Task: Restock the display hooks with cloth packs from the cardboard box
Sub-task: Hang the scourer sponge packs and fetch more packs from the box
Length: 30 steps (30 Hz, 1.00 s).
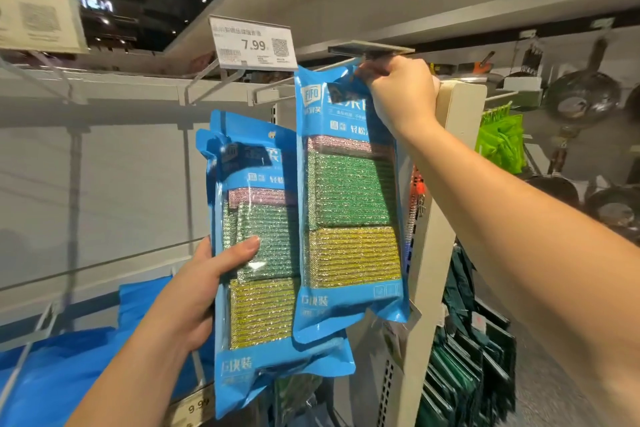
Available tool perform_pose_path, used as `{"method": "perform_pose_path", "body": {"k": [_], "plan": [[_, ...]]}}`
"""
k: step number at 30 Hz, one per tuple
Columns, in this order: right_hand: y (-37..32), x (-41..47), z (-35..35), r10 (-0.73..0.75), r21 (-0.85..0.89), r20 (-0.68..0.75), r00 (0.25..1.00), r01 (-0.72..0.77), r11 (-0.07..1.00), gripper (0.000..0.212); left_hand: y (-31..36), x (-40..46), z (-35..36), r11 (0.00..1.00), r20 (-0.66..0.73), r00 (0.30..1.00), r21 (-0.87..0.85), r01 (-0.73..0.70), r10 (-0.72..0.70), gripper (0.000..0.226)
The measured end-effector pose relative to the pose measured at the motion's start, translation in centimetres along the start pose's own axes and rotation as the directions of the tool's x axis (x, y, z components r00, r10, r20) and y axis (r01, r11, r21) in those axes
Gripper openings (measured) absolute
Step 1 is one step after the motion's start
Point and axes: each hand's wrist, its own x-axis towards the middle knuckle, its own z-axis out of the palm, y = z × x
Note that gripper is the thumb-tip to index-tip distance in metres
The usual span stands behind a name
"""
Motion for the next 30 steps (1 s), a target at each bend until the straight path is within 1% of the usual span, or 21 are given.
{"method": "perform_pose_path", "body": {"k": [3,4,7,8,10,11,13,14,18,19,22,23,25,27,30], "plan": [[-0.2,-0.3,0.3,-0.003,-0.031,0.01,1.0,0.003,1.0,0.023,0.0,-0.5,-0.7,0.999,-0.017,0.999,-0.002,-0.032,0.032,0.058],[-0.3,-0.3,0.4,-0.003,-0.04,0.011,1.0,0.003,0.999,0.023,0.1,-0.7,-1.0,0.999,-0.023,0.999,-0.002,-0.039,0.039,0.063],[-0.6,-0.9,0.5,0.002,-0.115,0.004,1.0,-0.002,0.993,0.019,-0.1,-0.9,-2.2,0.998,-0.061,0.996,0.009,-0.059,0.059,0.105],[-0.5,-1.1,0.6,0.017,-0.11,0.004,1.0,-0.017,0.994,0.016,-0.1,-1.1,-2.3,0.998,-0.078,0.995,0.015,-0.063,0.064,0.105],[-0.7,-1.6,0.9,0.071,-0.044,0.004,0.997,-0.071,0.997,0.012,0.1,-1.7,-2.5,0.995,-0.081,0.992,-0.008,-0.101,0.1,0.076],[-0.7,-1.8,1.1,0.083,-0.04,0.005,0.997,-0.083,0.996,0.012,0.1,-1.8,-2.7,0.993,-0.093,0.99,-0.023,-0.113,0.111,0.068],[-0.5,-1.9,1.5,0.063,-0.137,0.004,0.998,-0.062,0.989,0.029,-0.1,-2.1,-3.3,0.992,-0.112,0.986,-0.022,-0.126,0.123,0.071],[-0.4,-1.9,1.6,0.05,-0.177,0.0,0.999,-0.049,0.983,0.035,-0.1,-2.3,-3.7,0.991,-0.144,0.981,-0.021,-0.135,0.13,0.069],[-0.1,-1.7,2.4,0.056,-0.172,0.011,0.998,-0.054,0.984,0.042,-0.5,-3.5,-5.2,0.978,-0.257,0.95,-0.067,-0.198,0.175,0.052],[0.0,-1.6,2.6,0.043,-0.19,0.038,0.998,-0.035,0.981,0.045,-0.7,-3.8,-5.6,0.973,-0.268,0.944,-0.067,-0.219,0.194,0.056],[0.2,-2.2,2.6,0.0,-0.171,0.075,0.997,0.013,0.985,0.047,-1.0,-4.7,-6.3,0.966,-0.241,0.943,-0.067,-0.251,0.229,0.095],[0.3,-2.6,2.5,-0.027,-0.171,0.074,0.997,0.04,0.984,0.046,-1.1,-4.9,-6.4,0.963,-0.233,0.944,-0.074,-0.258,0.235,0.102],[0.5,-3.5,2.2,-0.076,-0.16,0.083,0.994,0.089,0.983,0.042,-1.2,-5.3,-6.5,0.962,-0.204,0.949,-0.077,-0.262,0.242,0.104],[0.1,-4.8,2.0,-0.104,-0.077,0.113,0.988,0.113,0.991,0.033,-1.3,-5.9,-6.3,0.965,-0.17,0.956,-0.068,-0.253,0.239,0.108],[-1.3,-6.9,1.7,-0.191,0.047,0.194,0.962,0.186,0.982,0.021,-1.6,-6.6,-5.8,0.97,-0.13,0.964,-0.05,-0.24,0.232,0.118]]}}
